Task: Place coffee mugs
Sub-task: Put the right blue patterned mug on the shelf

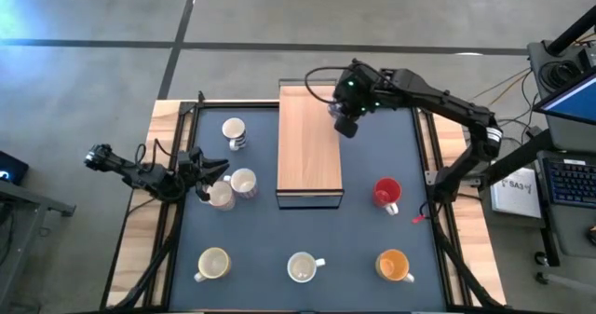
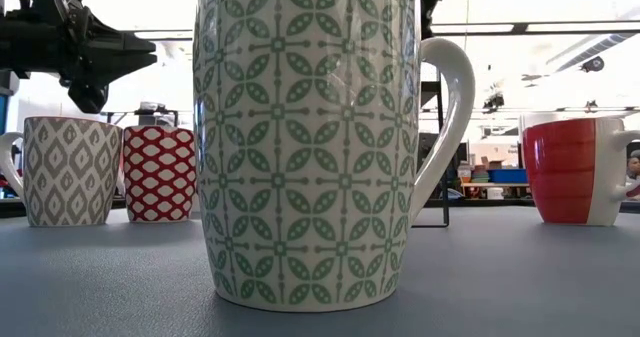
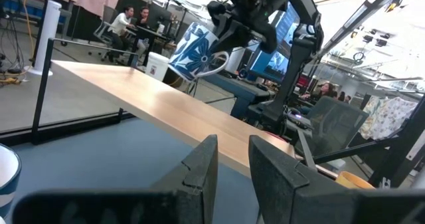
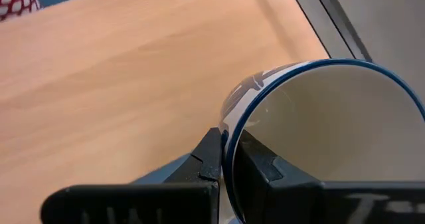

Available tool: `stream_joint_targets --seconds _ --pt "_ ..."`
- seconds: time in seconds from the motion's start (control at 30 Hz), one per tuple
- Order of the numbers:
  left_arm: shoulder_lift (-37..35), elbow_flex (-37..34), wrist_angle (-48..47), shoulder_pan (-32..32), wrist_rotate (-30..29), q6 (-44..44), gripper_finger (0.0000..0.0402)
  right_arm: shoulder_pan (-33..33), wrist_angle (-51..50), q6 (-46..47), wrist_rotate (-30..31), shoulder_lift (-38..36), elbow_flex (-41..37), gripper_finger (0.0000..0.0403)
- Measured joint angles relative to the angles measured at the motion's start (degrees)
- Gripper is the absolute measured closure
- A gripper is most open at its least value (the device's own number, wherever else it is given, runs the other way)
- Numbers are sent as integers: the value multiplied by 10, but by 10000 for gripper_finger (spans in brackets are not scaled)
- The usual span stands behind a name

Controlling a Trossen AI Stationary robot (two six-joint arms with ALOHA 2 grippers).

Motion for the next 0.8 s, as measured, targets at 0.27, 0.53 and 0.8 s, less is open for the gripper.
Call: stream_joint_targets --seconds 0.27,0.53,0.8 --pt "0 0 0 0 0 0 333 0 -1 -66 3 51 16 390" --pt "0 0 0 0 0 0 333 1 -11 -133 1 97 72 387" --pt "0 0 0 0 0 0 333 1 -47 -172 4 149 154 344"
